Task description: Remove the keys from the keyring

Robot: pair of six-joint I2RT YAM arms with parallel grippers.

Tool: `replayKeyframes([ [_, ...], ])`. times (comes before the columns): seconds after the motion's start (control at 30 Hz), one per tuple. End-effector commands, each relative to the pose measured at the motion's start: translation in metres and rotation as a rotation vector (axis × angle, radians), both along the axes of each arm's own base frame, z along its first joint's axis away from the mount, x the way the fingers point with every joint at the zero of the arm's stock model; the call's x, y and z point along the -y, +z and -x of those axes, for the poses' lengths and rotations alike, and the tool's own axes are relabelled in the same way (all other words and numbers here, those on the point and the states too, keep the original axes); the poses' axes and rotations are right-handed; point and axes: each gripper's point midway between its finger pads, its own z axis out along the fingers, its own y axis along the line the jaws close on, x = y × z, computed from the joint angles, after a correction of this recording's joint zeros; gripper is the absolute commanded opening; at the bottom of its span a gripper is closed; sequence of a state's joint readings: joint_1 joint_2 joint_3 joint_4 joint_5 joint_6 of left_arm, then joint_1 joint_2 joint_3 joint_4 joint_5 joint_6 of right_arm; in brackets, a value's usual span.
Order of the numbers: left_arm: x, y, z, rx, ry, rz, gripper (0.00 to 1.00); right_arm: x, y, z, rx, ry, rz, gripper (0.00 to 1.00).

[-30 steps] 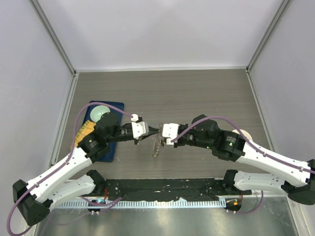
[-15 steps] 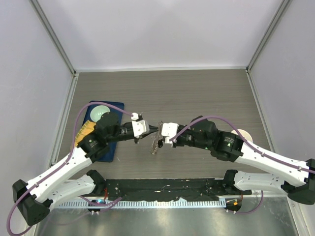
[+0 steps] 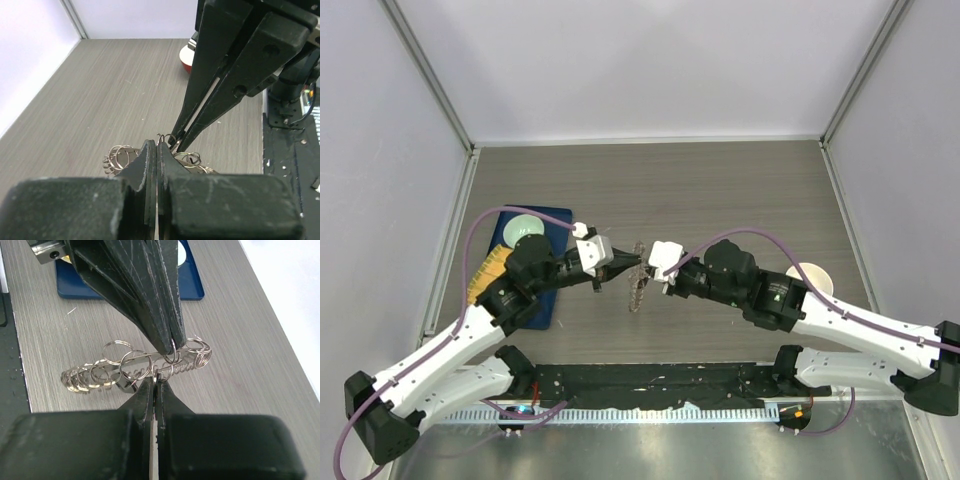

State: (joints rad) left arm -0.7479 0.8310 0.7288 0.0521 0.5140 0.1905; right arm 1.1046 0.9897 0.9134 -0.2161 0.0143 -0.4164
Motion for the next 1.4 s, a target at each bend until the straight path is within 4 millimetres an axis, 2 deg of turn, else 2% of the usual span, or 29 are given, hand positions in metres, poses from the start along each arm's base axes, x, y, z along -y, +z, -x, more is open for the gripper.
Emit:
replayKeyframes([
  [0.0,0.003,0.045,0.006,0.038,-0.026,0.200,0.00,-0.005,0.018,0.005,-0.032,-0.014,-0.133,0.01],
  [0.03,0.003,0.052,0.008,0.050,-0.036,0.231,0.00,-0.005,0.018,0.006,-0.045,-0.019,-0.147,0.01],
  [0.13,0.005,0.054,0.013,0.026,-0.061,0.265,0.00,-0.002,0.025,0.008,-0.066,-0.029,-0.177,0.03],
  [0.23,0.006,0.056,0.017,0.016,-0.081,0.293,0.00,0.008,0.040,0.015,-0.087,-0.030,-0.227,0.25],
  [0.33,0.007,0.058,0.020,-0.003,-0.104,0.313,0.00,0.022,0.061,0.025,-0.102,-0.032,-0.296,0.35],
  [0.43,0.009,0.061,0.024,-0.027,-0.129,0.338,0.00,0.032,0.080,0.039,-0.119,0.011,-0.361,0.43],
  [0.53,0.009,0.070,0.032,-0.063,-0.172,0.400,0.00,0.037,0.107,0.045,-0.142,0.016,-0.461,0.44],
  [0.6,0.009,0.072,0.034,-0.090,-0.189,0.424,0.00,0.038,0.120,0.041,-0.151,-0.011,-0.490,0.44],
  [0.67,0.010,0.075,0.040,-0.141,-0.228,0.465,0.00,0.044,0.127,0.027,-0.132,-0.101,-0.500,0.43],
  [0.7,0.008,0.084,0.044,-0.128,-0.249,0.503,0.00,0.055,0.136,0.012,-0.105,-0.199,-0.513,0.43],
  [0.77,0.008,0.083,0.046,-0.190,-0.260,0.535,0.00,0.064,0.138,-0.009,-0.064,-0.320,-0.488,0.43],
  [0.8,0.006,0.087,0.047,-0.184,-0.265,0.557,0.00,0.074,0.150,-0.019,-0.032,-0.384,-0.497,0.43],
  [0.87,0.007,0.085,0.046,-0.220,-0.272,0.566,0.00,0.067,0.154,-0.025,-0.022,-0.377,-0.467,0.44],
  [0.9,0.006,0.088,0.046,-0.214,-0.276,0.582,0.00,0.060,0.164,-0.018,-0.039,-0.312,-0.470,0.44],
  [0.93,0.005,0.090,0.046,-0.221,-0.280,0.593,0.00,0.060,0.165,-0.020,-0.067,-0.304,-0.475,0.42],
  [0.97,0.006,0.087,0.045,-0.255,-0.288,0.600,0.00,0.051,0.159,-0.023,-0.108,-0.280,-0.461,0.42],
  [1.0,0.001,0.094,0.044,-0.238,-0.295,0.628,0.00,0.037,0.159,-0.009,-0.164,-0.152,-0.455,0.41],
  [1.03,-0.001,0.095,0.043,-0.241,-0.301,0.642,0.00,0.043,0.155,-0.023,-0.200,-0.150,-0.458,0.40],
  [1.1,-0.008,0.099,0.040,-0.255,-0.317,0.691,0.00,0.036,0.145,-0.028,-0.349,-0.083,-0.495,0.39],
  [1.13,-0.011,0.100,0.038,-0.259,-0.321,0.707,0.00,0.028,0.144,-0.009,-0.421,0.062,-0.488,0.38],
  [1.17,-0.015,0.101,0.034,-0.262,-0.319,0.719,0.00,0.032,0.148,-0.017,-0.448,0.064,-0.527,0.37],
  [1.2,-0.014,0.098,0.035,-0.268,-0.352,0.703,0.00,0.031,0.139,-0.014,-0.483,0.087,-0.522,0.34],
  [1.23,-0.014,0.097,0.035,-0.273,-0.360,0.699,0.00,0.029,0.137,-0.006,-0.499,0.134,-0.514,0.34],
  [1.37,-0.016,0.098,0.030,-0.273,-0.367,0.705,0.00,0.030,0.127,0.002,-0.524,0.161,-0.508,0.33],
])
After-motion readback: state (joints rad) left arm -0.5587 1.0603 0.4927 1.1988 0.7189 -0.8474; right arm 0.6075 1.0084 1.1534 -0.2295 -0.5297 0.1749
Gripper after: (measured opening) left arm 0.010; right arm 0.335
